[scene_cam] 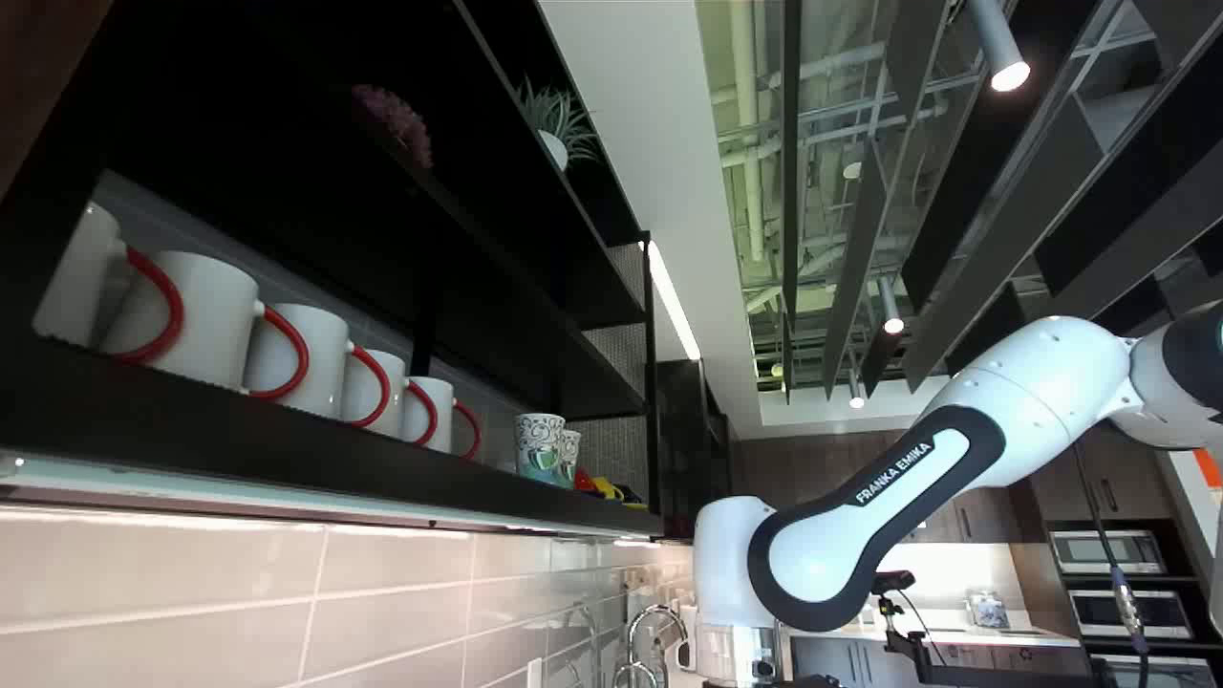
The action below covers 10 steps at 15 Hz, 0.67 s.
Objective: Stack the cups together, then put them upside down
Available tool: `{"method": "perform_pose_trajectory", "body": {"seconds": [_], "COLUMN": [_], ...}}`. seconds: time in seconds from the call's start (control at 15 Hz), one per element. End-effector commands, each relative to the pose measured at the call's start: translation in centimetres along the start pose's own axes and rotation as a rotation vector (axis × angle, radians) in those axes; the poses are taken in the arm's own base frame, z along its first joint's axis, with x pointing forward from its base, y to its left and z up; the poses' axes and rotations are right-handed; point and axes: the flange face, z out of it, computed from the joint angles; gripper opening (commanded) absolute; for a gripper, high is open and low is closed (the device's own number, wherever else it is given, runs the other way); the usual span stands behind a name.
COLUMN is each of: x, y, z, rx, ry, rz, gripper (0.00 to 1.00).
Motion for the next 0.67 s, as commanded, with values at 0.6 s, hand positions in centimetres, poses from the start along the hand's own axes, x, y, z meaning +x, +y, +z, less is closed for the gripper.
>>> {"method": "perform_pose_trajectory", "body": {"seconds": [0.6], "x": [-0.4], "y": [1.3], "z": [-2.2], "rx": [-0.065], "ry": [0.063], "rz": [0.052], "gripper": [1.0]}}
